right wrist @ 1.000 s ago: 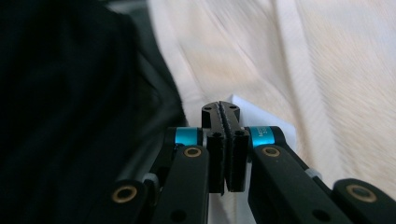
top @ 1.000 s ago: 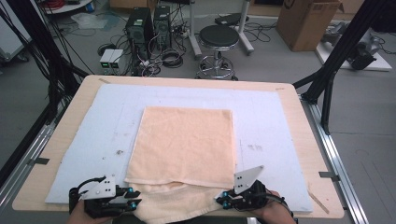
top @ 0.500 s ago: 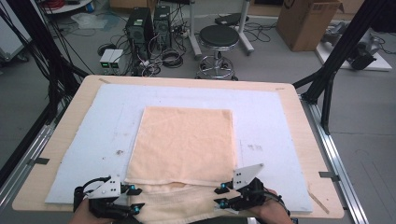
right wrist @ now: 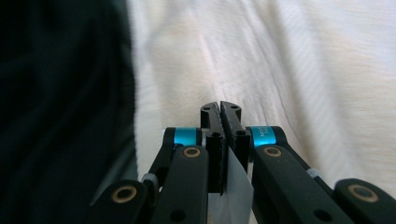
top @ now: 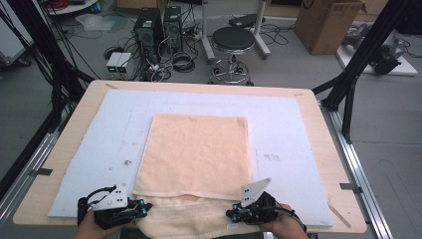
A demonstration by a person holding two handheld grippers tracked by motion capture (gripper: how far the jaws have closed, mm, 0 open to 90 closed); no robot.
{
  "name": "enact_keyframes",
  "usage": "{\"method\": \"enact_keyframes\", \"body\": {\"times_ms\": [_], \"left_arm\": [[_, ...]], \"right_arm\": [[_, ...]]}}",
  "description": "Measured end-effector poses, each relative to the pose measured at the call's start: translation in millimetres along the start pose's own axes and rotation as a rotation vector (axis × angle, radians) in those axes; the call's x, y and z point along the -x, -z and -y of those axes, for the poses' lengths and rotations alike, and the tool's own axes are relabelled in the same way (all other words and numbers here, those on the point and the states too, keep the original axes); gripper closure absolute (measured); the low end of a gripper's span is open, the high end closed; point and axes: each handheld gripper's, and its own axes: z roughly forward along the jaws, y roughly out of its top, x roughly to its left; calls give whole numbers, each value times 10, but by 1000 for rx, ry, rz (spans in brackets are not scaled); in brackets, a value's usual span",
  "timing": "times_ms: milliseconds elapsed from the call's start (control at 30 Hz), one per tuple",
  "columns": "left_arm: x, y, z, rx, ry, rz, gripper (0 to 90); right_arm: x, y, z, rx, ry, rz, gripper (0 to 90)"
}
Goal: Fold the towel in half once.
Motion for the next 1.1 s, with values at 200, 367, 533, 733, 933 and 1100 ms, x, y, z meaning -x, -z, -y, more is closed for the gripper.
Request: {"method": "enact_keyframes", "body": {"times_ms": [200,367,533,733,933,1100], "left_arm": [[-38,126,6,72,44,-9,819],[-84,167,13,75,84,-91,646],[-130,155,27,55,92,-143,594],[-243,96,-1,22,90,-174,533],[-287,14,-38,-9,95,-213,674],[-306,41,-51,11,96,-223,842]], "right_arm": [[-71,128,-20,74,-1,-72,852],[25,216,-46,113,-25,3,714],[142,227,-41,122,-68,94,629],[251,96,-33,13,-45,186,582],[332,66,-34,-9,-70,193,754],[323,100,-38,7,-66,185,877]]}}
